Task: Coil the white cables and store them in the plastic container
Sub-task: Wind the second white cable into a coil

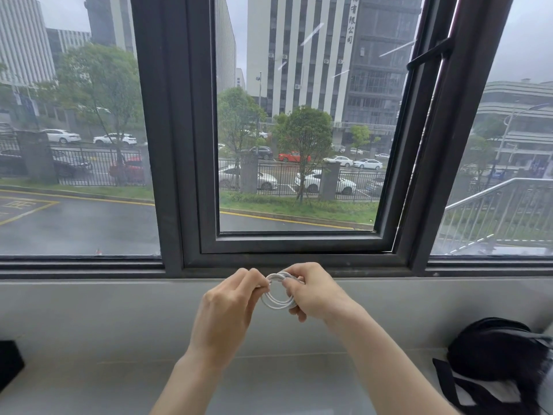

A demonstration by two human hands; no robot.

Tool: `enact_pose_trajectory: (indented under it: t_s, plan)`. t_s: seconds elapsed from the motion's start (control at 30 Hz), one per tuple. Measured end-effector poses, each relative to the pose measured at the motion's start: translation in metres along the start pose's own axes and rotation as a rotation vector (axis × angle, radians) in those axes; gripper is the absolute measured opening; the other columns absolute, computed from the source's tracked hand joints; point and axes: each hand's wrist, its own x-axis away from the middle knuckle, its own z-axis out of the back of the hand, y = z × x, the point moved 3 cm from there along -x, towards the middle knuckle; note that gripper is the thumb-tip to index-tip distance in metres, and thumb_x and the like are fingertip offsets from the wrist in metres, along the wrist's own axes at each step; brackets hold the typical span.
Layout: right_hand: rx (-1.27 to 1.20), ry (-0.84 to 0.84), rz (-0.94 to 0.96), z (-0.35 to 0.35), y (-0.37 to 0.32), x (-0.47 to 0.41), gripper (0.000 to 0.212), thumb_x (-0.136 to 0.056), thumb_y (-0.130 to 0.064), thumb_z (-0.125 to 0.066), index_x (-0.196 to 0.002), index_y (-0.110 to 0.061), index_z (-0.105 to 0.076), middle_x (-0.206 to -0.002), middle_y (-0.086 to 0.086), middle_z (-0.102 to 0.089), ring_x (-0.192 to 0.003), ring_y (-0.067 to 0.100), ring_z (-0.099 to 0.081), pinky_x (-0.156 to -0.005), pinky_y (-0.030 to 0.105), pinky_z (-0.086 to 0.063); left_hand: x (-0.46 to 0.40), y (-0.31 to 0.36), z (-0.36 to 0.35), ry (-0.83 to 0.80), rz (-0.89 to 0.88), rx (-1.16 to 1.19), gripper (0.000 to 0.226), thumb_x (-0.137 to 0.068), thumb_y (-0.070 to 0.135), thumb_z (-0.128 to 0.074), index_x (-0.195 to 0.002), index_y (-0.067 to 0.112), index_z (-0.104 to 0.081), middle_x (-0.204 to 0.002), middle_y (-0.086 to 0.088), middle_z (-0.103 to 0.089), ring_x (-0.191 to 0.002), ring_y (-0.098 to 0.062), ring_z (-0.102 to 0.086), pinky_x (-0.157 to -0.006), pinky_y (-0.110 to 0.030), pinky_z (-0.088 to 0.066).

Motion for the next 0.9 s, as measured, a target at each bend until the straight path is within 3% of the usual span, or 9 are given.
enact_pose_trajectory:
  t_s: [0.1, 0.23, 0.3, 0.43, 0.53, 0.6, 0.73, 0.9]
  plan:
    - [-0.004, -0.036, -0.052, 0.003, 0.005, -0.003, 0.022, -0.099, -0.016, -0.052, -0.106, -0.012, -0.072, -0.071, 0.005, -0.061, -0.049, 0.016, -0.059, -0.043, 0.024, -0.044, 0.004, 0.001, -0.005, -0.048, -0.119, -0.062, 0.005, -0.095, 0.016, -0.064, -0.091, 0.019, -0.062, -0.083, 0.009, -0.058, -0.071, -0.014, -0.057, -0.052, -0.035, -0.051]
    - [-0.029, -0.031, -0.121, 0.005, 0.009, -0.004, 0.015, -0.101, -0.018, -0.053, -0.112, -0.012, -0.062, -0.078, 0.006, -0.062, -0.052, 0.014, -0.057, -0.041, 0.022, -0.041, 0.009, 0.003, -0.011, -0.106, -0.146, -0.104, 0.024, -0.084, 0.003, -0.076, -0.091, 0.019, -0.060, -0.087, 0.009, -0.058, -0.073, -0.013, -0.055, -0.049, -0.030, -0.049]
    - [-0.044, -0.003, -0.111, 0.002, 0.011, -0.005, 0.014, -0.101, -0.020, -0.050, -0.111, -0.014, -0.059, -0.082, 0.006, -0.062, -0.054, 0.016, -0.059, -0.042, 0.023, -0.041, 0.011, 0.001, -0.013, -0.084, -0.068, -0.044, 0.018, -0.088, 0.006, -0.073, -0.090, 0.018, -0.061, -0.086, 0.010, -0.059, -0.070, -0.011, -0.057, -0.053, -0.030, -0.051]
    - [-0.097, 0.023, -0.014, -0.003, 0.012, -0.007, 0.011, -0.100, -0.020, -0.051, -0.106, -0.014, -0.057, -0.089, 0.006, -0.061, -0.054, 0.019, -0.063, -0.041, 0.026, -0.042, 0.005, -0.003, -0.016, -0.005, 0.275, 0.176, 0.015, -0.089, 0.014, -0.072, -0.081, 0.022, -0.061, -0.076, 0.013, -0.066, -0.068, -0.005, -0.065, -0.062, -0.027, -0.056]
    - [-0.126, 0.020, 0.017, -0.005, 0.011, -0.006, 0.012, -0.097, -0.023, -0.061, -0.106, -0.016, -0.056, -0.092, 0.008, -0.065, -0.054, 0.020, -0.066, -0.040, 0.027, -0.044, -0.001, -0.001, -0.018, 0.023, 0.507, 0.247, 0.020, -0.083, 0.014, -0.074, -0.073, 0.024, -0.061, -0.063, 0.008, -0.068, -0.062, -0.006, -0.064, -0.056, -0.018, -0.049]
    - [-0.132, 0.020, 0.012, -0.007, 0.012, -0.006, 0.014, -0.097, -0.024, -0.062, -0.106, -0.017, -0.055, -0.094, 0.009, -0.067, -0.055, 0.020, -0.069, -0.040, 0.026, -0.046, -0.002, -0.002, -0.021, 0.033, 0.599, 0.259, 0.020, -0.081, 0.015, -0.074, -0.070, 0.024, -0.061, -0.060, 0.007, -0.068, -0.059, -0.007, -0.063, -0.056, -0.023, -0.050]
    - [-0.081, 0.052, -0.008, -0.010, 0.018, -0.008, 0.012, -0.100, -0.024, -0.055, -0.110, -0.019, -0.061, -0.095, 0.007, -0.071, -0.058, 0.018, -0.071, -0.042, 0.026, -0.049, 0.001, -0.002, -0.026, 0.044, 0.630, 0.239, 0.020, -0.079, 0.013, -0.076, -0.068, 0.025, -0.064, -0.060, 0.007, -0.069, -0.061, -0.008, -0.065, -0.060, -0.034, -0.056]
    - [-0.055, 0.101, -0.060, -0.008, 0.030, -0.011, 0.022, -0.103, -0.025, -0.050, -0.110, -0.019, -0.070, -0.075, 0.005, -0.067, -0.052, 0.019, -0.065, -0.039, 0.024, -0.047, 0.006, 0.005, -0.027, 0.064, 0.528, 0.300, 0.020, -0.083, 0.015, -0.080, -0.071, 0.027, -0.070, -0.070, 0.014, -0.072, -0.069, -0.009, -0.068, -0.065, -0.021, -0.053]
